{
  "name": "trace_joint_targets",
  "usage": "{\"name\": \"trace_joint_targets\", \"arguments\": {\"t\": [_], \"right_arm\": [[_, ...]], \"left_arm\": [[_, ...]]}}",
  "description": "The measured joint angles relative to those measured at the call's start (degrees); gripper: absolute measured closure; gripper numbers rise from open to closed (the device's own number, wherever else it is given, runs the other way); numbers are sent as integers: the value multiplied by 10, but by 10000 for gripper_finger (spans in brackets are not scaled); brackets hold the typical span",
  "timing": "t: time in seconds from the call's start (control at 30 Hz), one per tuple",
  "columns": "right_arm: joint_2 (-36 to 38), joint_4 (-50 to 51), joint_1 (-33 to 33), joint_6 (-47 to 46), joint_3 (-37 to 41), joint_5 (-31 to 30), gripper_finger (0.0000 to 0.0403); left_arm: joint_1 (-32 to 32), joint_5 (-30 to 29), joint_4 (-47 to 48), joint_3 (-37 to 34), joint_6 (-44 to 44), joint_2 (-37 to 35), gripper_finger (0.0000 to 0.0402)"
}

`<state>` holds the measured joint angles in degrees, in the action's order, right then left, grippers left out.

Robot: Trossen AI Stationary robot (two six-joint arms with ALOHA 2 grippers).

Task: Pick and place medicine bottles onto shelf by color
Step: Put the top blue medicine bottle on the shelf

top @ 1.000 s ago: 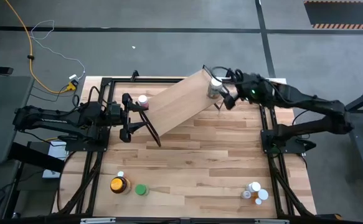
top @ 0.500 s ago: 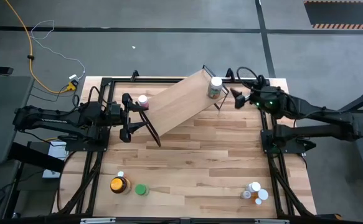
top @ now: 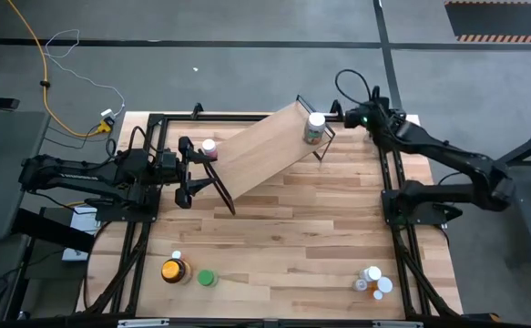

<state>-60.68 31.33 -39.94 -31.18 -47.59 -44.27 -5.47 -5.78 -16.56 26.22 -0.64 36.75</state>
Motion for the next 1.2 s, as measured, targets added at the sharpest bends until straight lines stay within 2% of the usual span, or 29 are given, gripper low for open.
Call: {"name": "trace_joint_targets", "arguments": {"t": [0.17, 0.73, 0.93, 1.1, 1.2], "right_arm": [[-52, 16, -62, -15, 0, 11, 13], [-211, 48, -79, -112, 1, -19, 13], [-257, 46, -81, -129, 1, -48, 13], [-290, 40, -89, -158, 1, -21, 13], [-311, 37, -93, -164, 1, -31, 13]], "left_arm": [[0, 0, 0, 0, 0, 0, 141], [0, 2, 0, 0, 0, 0, 141], [0, 2, 0, 0, 0, 0, 141], [0, 2, 0, 0, 0, 0, 141], [0, 2, 0, 0, 0, 0, 141]]}}
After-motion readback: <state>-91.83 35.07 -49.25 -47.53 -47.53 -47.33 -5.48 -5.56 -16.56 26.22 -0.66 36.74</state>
